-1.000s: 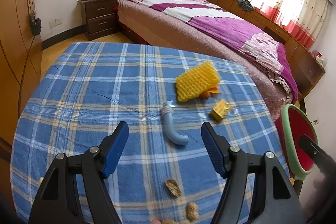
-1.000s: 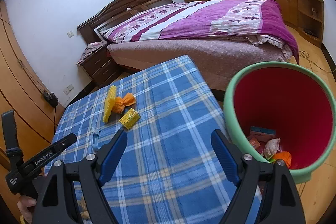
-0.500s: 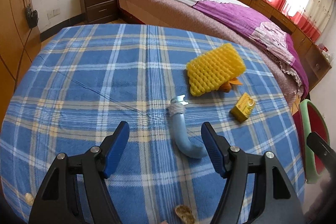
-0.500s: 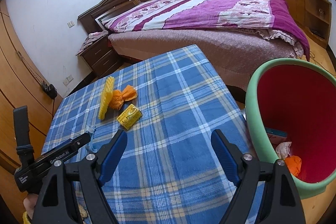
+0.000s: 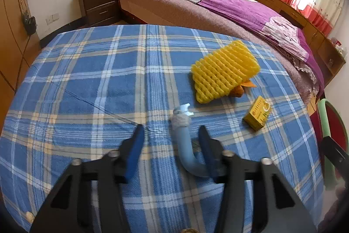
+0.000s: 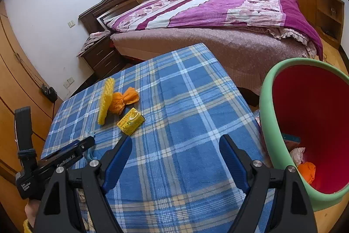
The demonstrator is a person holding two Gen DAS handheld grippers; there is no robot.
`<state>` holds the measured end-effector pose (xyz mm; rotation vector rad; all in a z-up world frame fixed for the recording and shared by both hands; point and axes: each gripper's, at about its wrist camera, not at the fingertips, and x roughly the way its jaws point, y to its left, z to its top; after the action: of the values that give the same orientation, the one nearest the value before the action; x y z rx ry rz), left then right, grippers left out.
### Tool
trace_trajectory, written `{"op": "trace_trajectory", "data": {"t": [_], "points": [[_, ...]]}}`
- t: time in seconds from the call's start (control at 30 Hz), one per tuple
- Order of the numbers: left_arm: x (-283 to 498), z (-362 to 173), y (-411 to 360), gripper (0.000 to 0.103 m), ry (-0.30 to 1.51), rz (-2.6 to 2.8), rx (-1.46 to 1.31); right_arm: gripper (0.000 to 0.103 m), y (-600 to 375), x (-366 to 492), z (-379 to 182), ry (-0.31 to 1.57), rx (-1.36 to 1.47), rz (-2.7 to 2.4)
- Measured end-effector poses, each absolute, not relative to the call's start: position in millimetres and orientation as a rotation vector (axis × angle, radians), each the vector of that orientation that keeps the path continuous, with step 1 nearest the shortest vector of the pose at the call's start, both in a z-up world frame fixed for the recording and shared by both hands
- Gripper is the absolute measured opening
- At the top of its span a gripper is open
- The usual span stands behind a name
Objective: Collect trash
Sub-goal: 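Grasp the blue plastic piece with the left tool, then grasp the yellow soap box with the right tool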
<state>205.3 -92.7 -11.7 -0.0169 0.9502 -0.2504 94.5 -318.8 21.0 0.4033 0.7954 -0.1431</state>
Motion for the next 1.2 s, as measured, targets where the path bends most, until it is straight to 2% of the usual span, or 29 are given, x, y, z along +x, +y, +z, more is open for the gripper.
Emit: {"op": "trace_trajectory", "data": {"t": [0.13, 0.2, 1.07, 1.13, 1.2], "points": [[207.5, -12.4, -87.7, 0.016, 0.941, -0.26, -0.033, 0.084, -316.5, 97.0, 21.6, 0.795, 0.394, -0.141], [208.4, -12.8, -85.1, 0.012, 0.943, -0.278, -0.055, 0.084, -316.0, 98.6, 21.2, 0.798, 0.391, -0.141], [219.0, -9.9, -41.2, 0.01, 0.867, -0.188, -0.138, 0.084, -253.7, 173.7, -8.6, 0.894, 0.183, -0.074], [218.6, -8.6, -42.0, 0.01, 0.859, -0.186, -0.133, 0.081, -248.5, 178.9, -10.9, 0.893, 0.168, -0.075], [218.6, -7.6, -42.4, 0.01, 0.857, -0.187, -0.137, 0.073, -245.5, 183.3, -14.0, 0.898, 0.164, -0.073]]}}
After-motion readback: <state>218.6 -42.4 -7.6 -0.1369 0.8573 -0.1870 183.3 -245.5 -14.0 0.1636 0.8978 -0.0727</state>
